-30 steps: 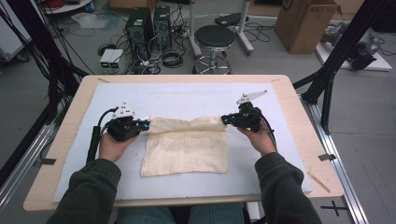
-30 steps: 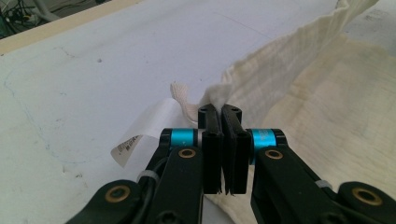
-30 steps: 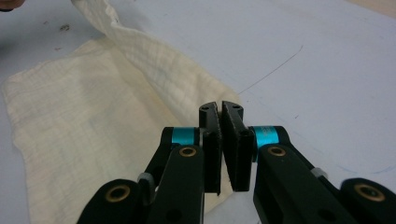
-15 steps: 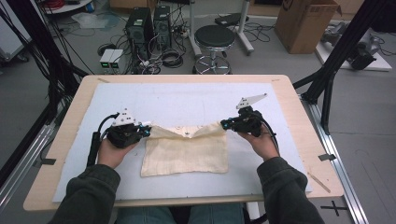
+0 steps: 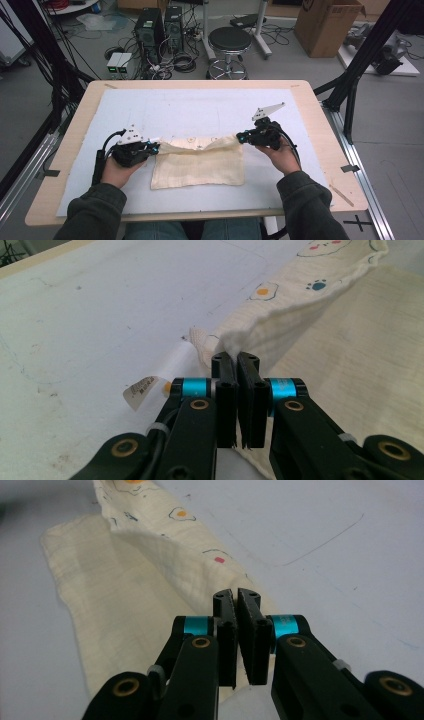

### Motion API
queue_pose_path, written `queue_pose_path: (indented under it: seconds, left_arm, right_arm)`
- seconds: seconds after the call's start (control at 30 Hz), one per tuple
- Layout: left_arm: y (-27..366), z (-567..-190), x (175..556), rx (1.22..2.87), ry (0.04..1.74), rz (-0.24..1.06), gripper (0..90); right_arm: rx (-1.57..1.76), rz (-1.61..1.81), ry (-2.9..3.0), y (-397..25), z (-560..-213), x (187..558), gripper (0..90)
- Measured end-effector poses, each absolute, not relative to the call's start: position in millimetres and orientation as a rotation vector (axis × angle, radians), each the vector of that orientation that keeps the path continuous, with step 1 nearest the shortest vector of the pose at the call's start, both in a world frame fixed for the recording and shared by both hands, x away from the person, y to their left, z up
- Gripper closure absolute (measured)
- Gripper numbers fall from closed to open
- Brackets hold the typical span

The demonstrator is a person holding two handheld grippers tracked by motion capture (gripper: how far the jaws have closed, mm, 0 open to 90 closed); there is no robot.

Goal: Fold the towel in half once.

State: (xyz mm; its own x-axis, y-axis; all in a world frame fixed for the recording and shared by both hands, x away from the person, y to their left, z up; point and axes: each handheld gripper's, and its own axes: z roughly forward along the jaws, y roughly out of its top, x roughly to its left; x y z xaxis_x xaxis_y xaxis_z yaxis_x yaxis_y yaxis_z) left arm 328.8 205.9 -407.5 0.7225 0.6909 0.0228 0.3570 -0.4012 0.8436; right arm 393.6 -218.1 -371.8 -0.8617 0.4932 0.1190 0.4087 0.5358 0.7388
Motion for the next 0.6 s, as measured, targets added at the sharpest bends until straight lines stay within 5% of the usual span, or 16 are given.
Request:
queue_pose_path:
  seconds: [0.6]
  left_arm:
    - [202.0,-412.2,310.7,2.052,0.744,0.453,85.7]
  right_arm:
    - [0.811,1.257,2.658,-226.6,-395.6,368.5,86.5]
